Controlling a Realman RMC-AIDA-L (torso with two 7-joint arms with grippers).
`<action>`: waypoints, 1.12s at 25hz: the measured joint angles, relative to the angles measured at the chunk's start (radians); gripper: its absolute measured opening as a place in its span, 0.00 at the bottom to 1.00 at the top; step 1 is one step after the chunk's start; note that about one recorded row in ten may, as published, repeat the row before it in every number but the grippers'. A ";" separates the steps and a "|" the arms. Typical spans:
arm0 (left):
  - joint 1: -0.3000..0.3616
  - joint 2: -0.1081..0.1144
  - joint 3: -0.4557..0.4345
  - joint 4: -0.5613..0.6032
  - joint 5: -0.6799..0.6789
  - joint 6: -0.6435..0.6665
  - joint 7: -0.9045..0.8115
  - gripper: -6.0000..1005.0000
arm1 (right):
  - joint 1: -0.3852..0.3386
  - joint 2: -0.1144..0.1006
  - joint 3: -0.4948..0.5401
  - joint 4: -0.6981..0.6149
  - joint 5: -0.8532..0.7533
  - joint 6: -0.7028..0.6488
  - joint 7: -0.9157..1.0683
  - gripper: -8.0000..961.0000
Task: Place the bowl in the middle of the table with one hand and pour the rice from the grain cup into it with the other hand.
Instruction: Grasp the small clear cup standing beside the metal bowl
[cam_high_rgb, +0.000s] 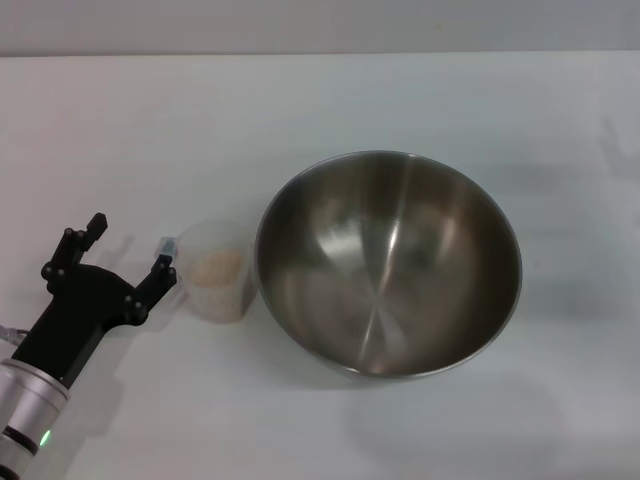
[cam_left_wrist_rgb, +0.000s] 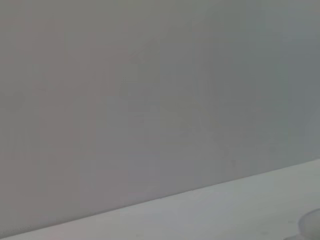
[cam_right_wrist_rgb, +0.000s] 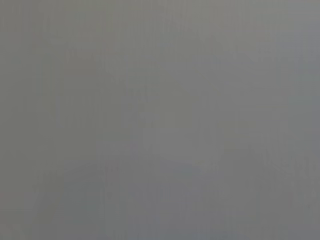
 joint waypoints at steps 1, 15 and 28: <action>-0.001 0.000 0.000 0.000 0.001 -0.001 0.000 0.84 | 0.001 0.000 0.000 0.000 0.000 0.002 0.000 0.61; 0.004 -0.001 0.010 -0.014 0.007 -0.002 0.000 0.53 | 0.003 0.000 -0.002 0.000 0.001 0.006 0.002 0.61; -0.004 -0.002 -0.003 -0.027 0.001 0.009 0.000 0.14 | 0.006 -0.003 -0.007 -0.001 0.000 0.006 0.000 0.61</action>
